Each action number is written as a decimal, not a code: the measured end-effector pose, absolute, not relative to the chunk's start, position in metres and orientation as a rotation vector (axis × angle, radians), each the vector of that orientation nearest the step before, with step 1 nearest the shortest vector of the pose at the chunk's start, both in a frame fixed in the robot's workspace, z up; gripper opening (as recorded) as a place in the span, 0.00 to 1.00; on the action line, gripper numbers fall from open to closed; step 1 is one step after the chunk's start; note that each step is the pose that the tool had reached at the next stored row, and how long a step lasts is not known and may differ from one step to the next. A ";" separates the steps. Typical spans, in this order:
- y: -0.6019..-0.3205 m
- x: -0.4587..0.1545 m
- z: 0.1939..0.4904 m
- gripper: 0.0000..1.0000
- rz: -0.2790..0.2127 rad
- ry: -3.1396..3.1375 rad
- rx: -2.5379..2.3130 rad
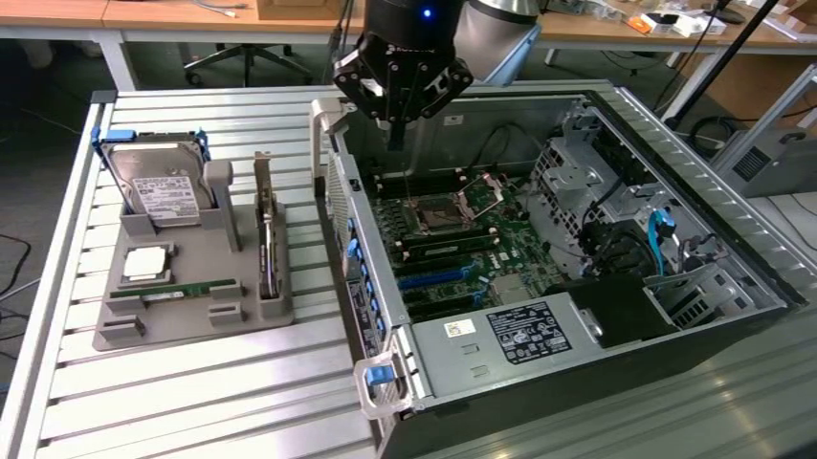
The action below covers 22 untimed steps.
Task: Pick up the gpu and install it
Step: 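Reach for the gpu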
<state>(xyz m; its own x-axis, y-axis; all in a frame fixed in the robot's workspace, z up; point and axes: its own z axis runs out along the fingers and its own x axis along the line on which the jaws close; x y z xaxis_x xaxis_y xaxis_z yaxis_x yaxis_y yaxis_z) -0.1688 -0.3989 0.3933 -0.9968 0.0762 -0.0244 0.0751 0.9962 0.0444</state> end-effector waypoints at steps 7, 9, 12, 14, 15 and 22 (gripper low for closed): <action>-0.399 -0.170 0.393 0.11 0.068 3.112 0.118; -0.399 -0.171 0.393 0.11 0.068 3.112 0.118; -0.399 -0.171 0.393 0.11 0.068 3.113 0.118; -0.399 -0.172 0.393 0.11 0.068 3.112 0.118; -0.399 -0.172 0.393 0.11 0.068 3.112 0.118; -0.399 -0.175 0.393 0.11 0.068 3.112 0.118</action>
